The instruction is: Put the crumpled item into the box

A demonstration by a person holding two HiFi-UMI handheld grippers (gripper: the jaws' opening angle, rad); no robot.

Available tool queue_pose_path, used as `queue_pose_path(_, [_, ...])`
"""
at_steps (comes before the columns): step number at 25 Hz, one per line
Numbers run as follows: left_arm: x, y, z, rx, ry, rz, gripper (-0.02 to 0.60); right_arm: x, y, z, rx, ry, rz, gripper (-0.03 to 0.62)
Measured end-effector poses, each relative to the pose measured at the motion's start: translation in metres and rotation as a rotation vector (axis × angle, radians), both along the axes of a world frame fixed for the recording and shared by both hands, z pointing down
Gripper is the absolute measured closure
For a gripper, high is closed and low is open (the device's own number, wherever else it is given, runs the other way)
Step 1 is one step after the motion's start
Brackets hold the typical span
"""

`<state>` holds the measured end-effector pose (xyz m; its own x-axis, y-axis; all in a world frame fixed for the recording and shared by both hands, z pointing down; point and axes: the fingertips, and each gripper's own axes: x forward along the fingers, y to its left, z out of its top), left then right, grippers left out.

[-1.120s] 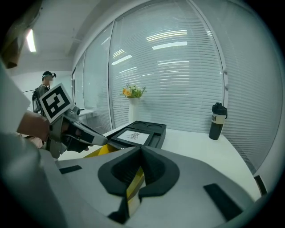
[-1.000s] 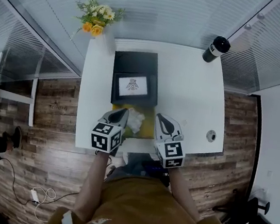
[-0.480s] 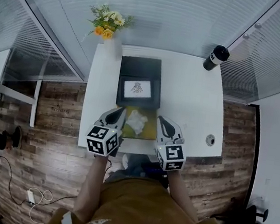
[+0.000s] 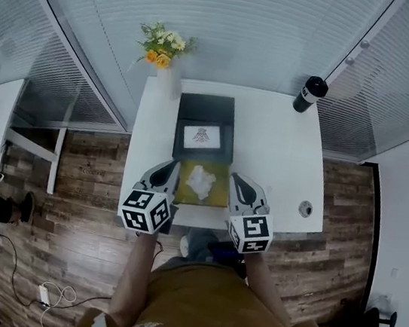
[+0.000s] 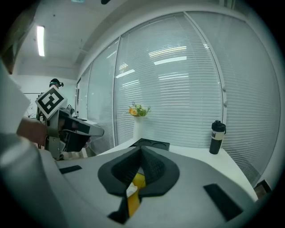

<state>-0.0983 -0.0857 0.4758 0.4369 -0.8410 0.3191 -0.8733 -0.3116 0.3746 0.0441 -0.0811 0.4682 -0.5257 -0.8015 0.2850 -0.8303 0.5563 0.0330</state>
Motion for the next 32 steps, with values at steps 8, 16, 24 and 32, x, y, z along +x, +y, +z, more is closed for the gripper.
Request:
queue_pose_path(8, [0.001, 0.013, -0.036, 0.103, -0.008, -0.016, 0.557, 0.006, 0.013, -0.019, 0.048, -0.02, 0.009, 0.582])
queue_pose_path(16, [-0.006, 0.025, -0.052, 0.159, -0.047, -0.059, 0.557, 0.003, 0.024, -0.03, 0.092, 0.004, -0.007, 0.582])
queue_pose_path(24, [-0.008, 0.033, -0.061, 0.201, -0.072, -0.076, 0.557, 0.003, 0.031, -0.032, 0.106, 0.01, -0.012, 0.582])
queue_pose_path(32, [-0.006, 0.033, -0.058, 0.2, -0.084, -0.067, 0.557, 0.005, 0.032, -0.032, 0.109, 0.011, -0.002, 0.582])
